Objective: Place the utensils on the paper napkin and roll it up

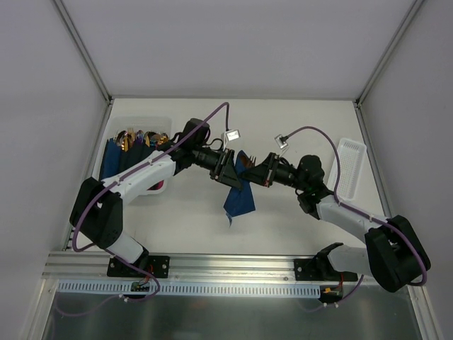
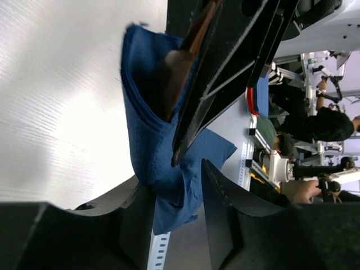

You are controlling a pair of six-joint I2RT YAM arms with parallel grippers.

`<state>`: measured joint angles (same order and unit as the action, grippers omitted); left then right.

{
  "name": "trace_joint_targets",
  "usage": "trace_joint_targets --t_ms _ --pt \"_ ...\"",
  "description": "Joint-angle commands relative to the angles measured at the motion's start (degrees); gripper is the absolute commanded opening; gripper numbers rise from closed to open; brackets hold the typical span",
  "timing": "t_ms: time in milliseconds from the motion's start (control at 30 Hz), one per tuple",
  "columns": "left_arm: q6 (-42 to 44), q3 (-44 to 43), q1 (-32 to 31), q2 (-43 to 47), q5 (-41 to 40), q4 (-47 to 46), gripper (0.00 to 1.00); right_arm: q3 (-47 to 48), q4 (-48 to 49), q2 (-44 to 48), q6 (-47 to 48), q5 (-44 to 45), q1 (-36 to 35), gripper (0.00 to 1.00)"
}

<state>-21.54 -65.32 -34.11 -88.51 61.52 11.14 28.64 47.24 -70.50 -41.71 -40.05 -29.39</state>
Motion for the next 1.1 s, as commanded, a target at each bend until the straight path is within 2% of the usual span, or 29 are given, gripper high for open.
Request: trace_joint_targets --t_ms 0,167,333,433,467,500,567,600,767,800,900,967,1000,1033,1067 --pt "-4.2 -1.4 -0.5 -0.2 3.9 -6.4 0.35 2.7 1.6 1.0 1.4 -1.1 -0.9 0.0" --pt "-8.8 -0.2 -0.5 -1.0 3.7 -13.1 0.26 3.3 1.8 0.5 1.4 -1.3 -2.0 0.0" --pt "-13.3 2.0 -0.6 -0.9 3.3 -17.7 0.03 3.6 1.5 0.4 1.2 -1.1 -2.3 0.0" --pt "-15.2 3.6 -0.4 -0.3 2.8 -20.1 0.0 4.9 -2.6 1.0 2.5 -0.4 -2.3 0.07" --pt "-15.7 4.1 -0.3 0.0 2.6 -20.9 0.0 5.5 -4.4 1.2 3.1 0.4 -2.3 0.12" --pt "-16.2 4.8 -0.2 0.3 2.3 -21.5 0.0 6.1 -6.3 1.5 3.8 0.8 -2.2 0.28" --pt "-16.3 5.3 0.6 1.1 1.0 -21.7 0.0 7.3 -10.7 2.6 5.9 1.9 -2.1 0.38" --pt "-16.4 5.6 1.0 1.3 0.7 -21.6 0.0 7.7 -12.0 3.1 6.5 2.3 -1.6 0.51" --pt "-16.9 6.9 4.1 2.3 0.2 -21.8 0.0 8.6 -18.7 5.7 8.1 3.1 2.3 0.71" --pt "-16.7 7.0 4.5 2.5 -0.1 -21.7 0.0 8.9 -19.6 6.4 8.2 3.1 3.2 0.8" --pt "-14.9 5.8 6.8 3.6 -2.1 -19.8 0.0 9.6 -24.5 9.5 9.7 4.4 7.1 0.82" --pt "-12.7 4.4 8.2 4.0 -6.6 -15.4 0.0 10.1 -29.1 12.1 12.6 7.3 7.8 0.81" --pt "-10.7 3.0 9.5 4.0 -8.5 -13.8 0.0 11.0 -31.8 13.4 14.3 9.0 7.9 0.78" --pt "-9.9 2.5 10.0 4.0 -11.9 -12.6 0.0 13.9 -38.6 15.5 15.9 10.7 7.5 0.65" --pt "-9.0 1.9 10.3 4.3 -13.8 -11.5 0.0 15.4 -41.6 16.3 17.5 14.4 7.2 0.57"
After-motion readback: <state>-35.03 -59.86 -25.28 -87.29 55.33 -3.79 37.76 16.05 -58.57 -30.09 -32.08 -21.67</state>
